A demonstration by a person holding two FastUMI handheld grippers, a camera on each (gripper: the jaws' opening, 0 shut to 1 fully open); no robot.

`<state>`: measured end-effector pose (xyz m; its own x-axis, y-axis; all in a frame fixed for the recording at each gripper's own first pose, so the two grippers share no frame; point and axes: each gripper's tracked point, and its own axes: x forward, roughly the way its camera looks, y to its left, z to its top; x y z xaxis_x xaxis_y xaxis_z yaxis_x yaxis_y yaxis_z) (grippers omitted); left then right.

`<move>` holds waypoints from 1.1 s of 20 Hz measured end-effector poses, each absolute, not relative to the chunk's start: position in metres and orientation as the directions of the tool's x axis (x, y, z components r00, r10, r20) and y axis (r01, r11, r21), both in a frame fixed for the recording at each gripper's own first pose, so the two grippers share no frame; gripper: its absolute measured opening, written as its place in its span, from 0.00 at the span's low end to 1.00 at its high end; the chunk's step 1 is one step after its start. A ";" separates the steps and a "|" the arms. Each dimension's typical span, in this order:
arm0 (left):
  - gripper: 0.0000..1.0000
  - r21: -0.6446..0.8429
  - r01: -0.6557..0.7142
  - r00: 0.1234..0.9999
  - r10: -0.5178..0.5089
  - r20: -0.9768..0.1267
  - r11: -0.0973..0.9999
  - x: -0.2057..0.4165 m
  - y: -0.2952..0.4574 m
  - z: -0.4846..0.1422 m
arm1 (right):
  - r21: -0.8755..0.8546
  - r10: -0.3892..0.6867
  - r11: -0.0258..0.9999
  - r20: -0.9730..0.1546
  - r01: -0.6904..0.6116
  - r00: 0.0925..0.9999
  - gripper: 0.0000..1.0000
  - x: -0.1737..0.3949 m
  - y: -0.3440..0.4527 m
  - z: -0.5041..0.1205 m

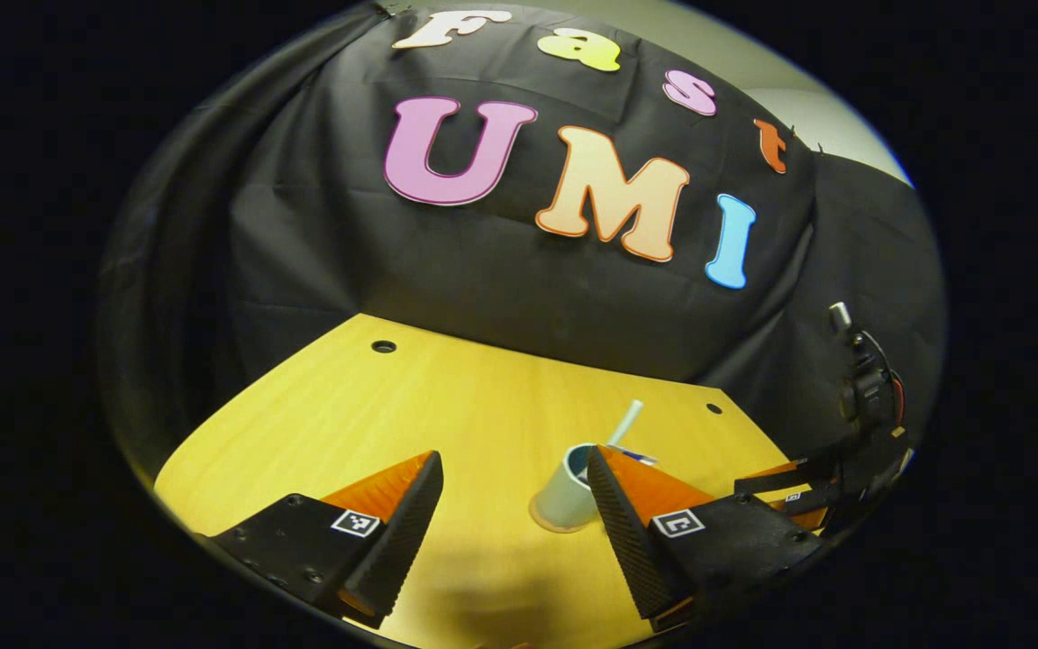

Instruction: Put the toothbrush and toothpaste on the desktop into the cup, then pick up the cup and place it on the coaster on the desktop.

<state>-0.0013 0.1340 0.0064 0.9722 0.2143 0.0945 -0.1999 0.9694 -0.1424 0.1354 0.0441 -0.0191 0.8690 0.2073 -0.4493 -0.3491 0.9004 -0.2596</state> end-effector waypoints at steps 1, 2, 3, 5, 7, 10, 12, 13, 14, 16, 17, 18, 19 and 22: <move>0.93 -0.140 -0.185 0.974 0.200 0.101 0.973 0.002 0.126 0.008 | -0.225 0.212 0.924 -0.374 -0.310 0.903 0.96 0.133 0.038 0.004; 0.93 -0.136 -0.176 0.977 0.189 0.094 0.975 0.007 0.121 0.006 | -0.185 0.214 0.943 -0.297 -0.276 0.931 0.96 0.130 0.033 0.024; 0.93 -0.132 -0.170 0.980 0.181 0.077 0.977 0.011 0.117 0.002 | -0.153 0.215 0.955 -0.232 -0.254 0.949 0.99 0.127 0.029 0.039; 0.93 -0.132 -0.170 0.983 0.177 0.050 0.977 0.016 0.113 -0.002 | -0.113 0.199 0.970 -0.131 -0.214 0.971 0.99 0.124 0.016 0.061; 0.93 -0.147 -0.147 0.987 0.154 0.042 0.978 0.021 0.105 0.002 | -0.090 0.185 0.977 -0.080 -0.192 0.980 0.99 0.118 -0.001 0.074; 0.93 -0.112 -0.135 0.989 0.140 0.039 0.985 0.027 0.099 0.011 | -0.073 0.168 0.983 -0.052 -0.171 0.985 0.99 0.114 -0.017 0.080; 0.93 -0.077 -0.133 0.989 0.137 0.047 0.988 0.030 0.097 0.020 | -0.069 0.146 0.986 -0.046 -0.149 0.988 0.99 0.115 -0.026 0.078; 0.93 -0.066 -0.130 0.990 0.133 0.053 0.989 0.031 0.094 0.023 | -0.062 0.142 0.987 -0.047 -0.145 0.989 0.99 0.114 -0.028 0.076; 0.93 -0.056 -0.127 0.990 0.130 0.055 0.990 0.033 0.092 0.025 | -0.053 0.138 0.989 -0.048 -0.141 0.989 0.99 0.115 -0.030 0.076; 0.93 -0.034 -0.125 0.991 0.126 0.042 0.992 0.036 0.088 0.024 | -0.042 0.141 0.989 -0.058 -0.144 0.988 0.99 0.114 -0.033 0.073; 0.94 -0.022 -0.126 0.991 0.127 0.037 0.992 0.037 0.085 0.024 | -0.046 0.140 0.989 -0.058 -0.143 0.988 0.99 0.114 -0.034 0.072; 0.93 -0.015 -0.127 0.991 0.127 0.040 0.992 0.036 0.083 0.026 | -0.052 0.140 0.988 -0.058 -0.143 0.989 0.99 0.114 -0.036 0.072; 0.93 -0.014 -0.124 0.991 0.124 0.041 0.992 0.036 0.080 0.027 | -0.057 0.139 0.988 -0.055 -0.142 0.989 0.99 0.114 -0.037 0.074; 0.93 -0.013 -0.115 0.993 0.115 0.037 0.993 0.036 0.070 0.026 | -0.051 0.147 0.987 -0.051 -0.149 0.988 0.99 0.111 -0.040 0.076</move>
